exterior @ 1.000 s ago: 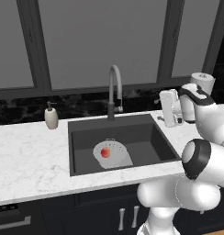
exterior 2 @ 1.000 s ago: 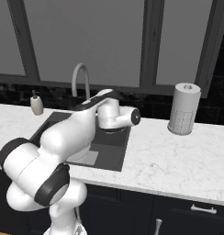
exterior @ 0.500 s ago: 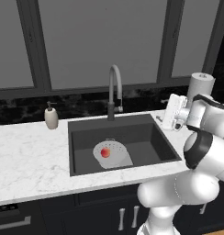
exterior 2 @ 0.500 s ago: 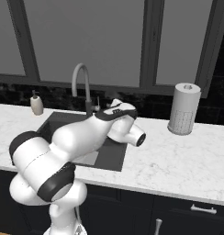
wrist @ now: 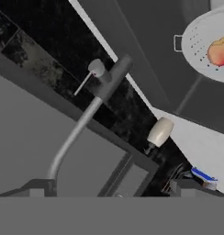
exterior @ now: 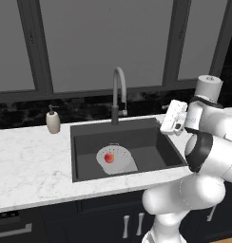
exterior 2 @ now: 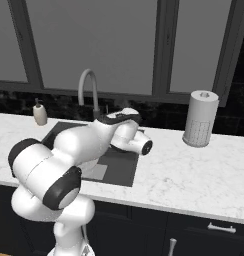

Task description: Put the colander in the sink, put the peach in the colander, and turn on the sink faucet and pour water over the colander.

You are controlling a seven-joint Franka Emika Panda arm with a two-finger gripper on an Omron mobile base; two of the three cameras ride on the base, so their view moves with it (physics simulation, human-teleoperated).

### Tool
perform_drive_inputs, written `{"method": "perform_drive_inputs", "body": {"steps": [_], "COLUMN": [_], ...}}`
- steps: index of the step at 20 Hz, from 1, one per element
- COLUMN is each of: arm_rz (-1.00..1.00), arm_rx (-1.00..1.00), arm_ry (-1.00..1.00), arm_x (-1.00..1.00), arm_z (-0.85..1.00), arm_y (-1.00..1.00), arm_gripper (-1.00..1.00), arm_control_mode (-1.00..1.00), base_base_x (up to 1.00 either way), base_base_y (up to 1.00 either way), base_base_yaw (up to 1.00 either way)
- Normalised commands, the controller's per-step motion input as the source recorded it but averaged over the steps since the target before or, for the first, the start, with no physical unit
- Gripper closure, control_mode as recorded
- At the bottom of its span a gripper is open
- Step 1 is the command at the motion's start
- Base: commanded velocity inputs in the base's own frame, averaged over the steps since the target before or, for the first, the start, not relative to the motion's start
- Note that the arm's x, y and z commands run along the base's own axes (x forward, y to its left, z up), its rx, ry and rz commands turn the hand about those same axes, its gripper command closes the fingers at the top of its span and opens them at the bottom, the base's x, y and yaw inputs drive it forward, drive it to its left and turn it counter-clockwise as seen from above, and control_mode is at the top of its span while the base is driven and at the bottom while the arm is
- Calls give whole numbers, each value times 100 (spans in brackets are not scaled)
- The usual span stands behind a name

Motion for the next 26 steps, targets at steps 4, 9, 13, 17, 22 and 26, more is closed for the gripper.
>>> {"method": "perform_drive_inputs", "body": {"steps": [4, 9, 13, 17, 22, 26], "arm_rz": [0, 2, 2, 0, 0, 0], "arm_rx": [12, 21, 23, 13, 1, 0], "arm_ry": [44, 22, 12, 5, 0, 0], "arm_x": [39, 34, 31, 22, 3, 3], "arm_z": [2, -4, -9, -6, -10, -17], "arm_y": [20, 0, 0, 7, 25, 25], "arm_gripper": [-100, -100, -100, -100, -100, -100], "arm_control_mode": [-100, -100, -100, -100, -100, -100], "base_base_x": [0, 0, 0, 0, 0, 0], "base_base_y": [0, 0, 0, 0, 0, 0], "base_base_yaw": [0, 0, 0, 0, 0, 0]}}
